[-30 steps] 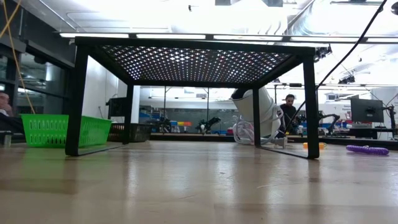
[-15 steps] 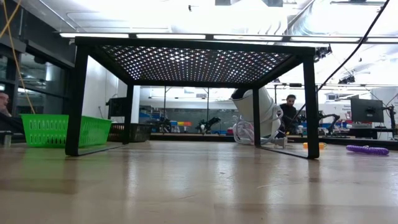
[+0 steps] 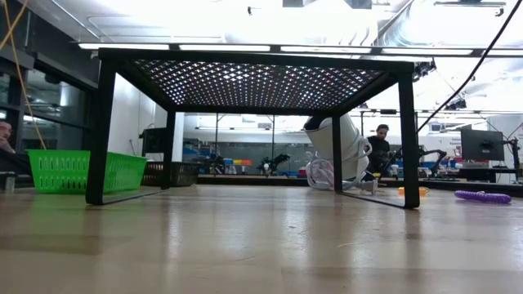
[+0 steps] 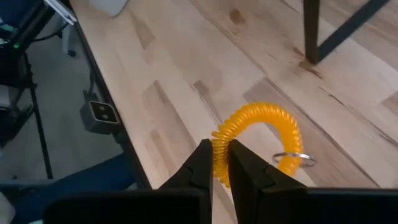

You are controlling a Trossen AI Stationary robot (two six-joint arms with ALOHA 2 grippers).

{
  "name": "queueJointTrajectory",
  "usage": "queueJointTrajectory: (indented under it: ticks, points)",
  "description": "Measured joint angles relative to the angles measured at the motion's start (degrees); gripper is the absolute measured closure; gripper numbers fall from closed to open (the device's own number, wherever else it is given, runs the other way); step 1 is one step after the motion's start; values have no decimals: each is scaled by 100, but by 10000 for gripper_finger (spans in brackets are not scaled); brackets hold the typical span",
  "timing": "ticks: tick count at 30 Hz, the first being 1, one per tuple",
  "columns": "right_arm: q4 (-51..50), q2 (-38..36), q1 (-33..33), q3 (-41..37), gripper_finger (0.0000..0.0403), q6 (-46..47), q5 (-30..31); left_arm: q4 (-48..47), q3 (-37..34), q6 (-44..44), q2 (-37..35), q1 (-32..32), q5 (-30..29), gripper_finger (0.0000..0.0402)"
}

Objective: Pick & Place Office Desk Supplies
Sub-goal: Put the bottom yellow spring keychain into the green bin

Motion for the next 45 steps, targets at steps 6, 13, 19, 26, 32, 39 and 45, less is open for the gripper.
queueJointTrajectory:
  ticks: [6,13,19,26,32,39,45]
  points:
    - [571,2,-65,0,382,-424,257,4,0,-2,0,1,0,320]
    - [2042,2,-659,7,382,-2205,332,16,0,0,0,1,0,320]
    - [3496,172,-1468,11,382,-3967,-113,35,0,-1,0,0,1,320]
    - [5103,577,-2447,13,382,-5336,-1185,42,0,-2,0,1,0,320]
    - [5940,935,-3074,13,382,-5718,-2174,52,-2,0,0,0,0,320]
    - [6244,1100,-3298,13,382,-5888,-2912,71,0,0,0,1,0,320]
    - [6382,1102,-3285,13,382,-6049,-3194,140,-1,-1,0,1,0,320]
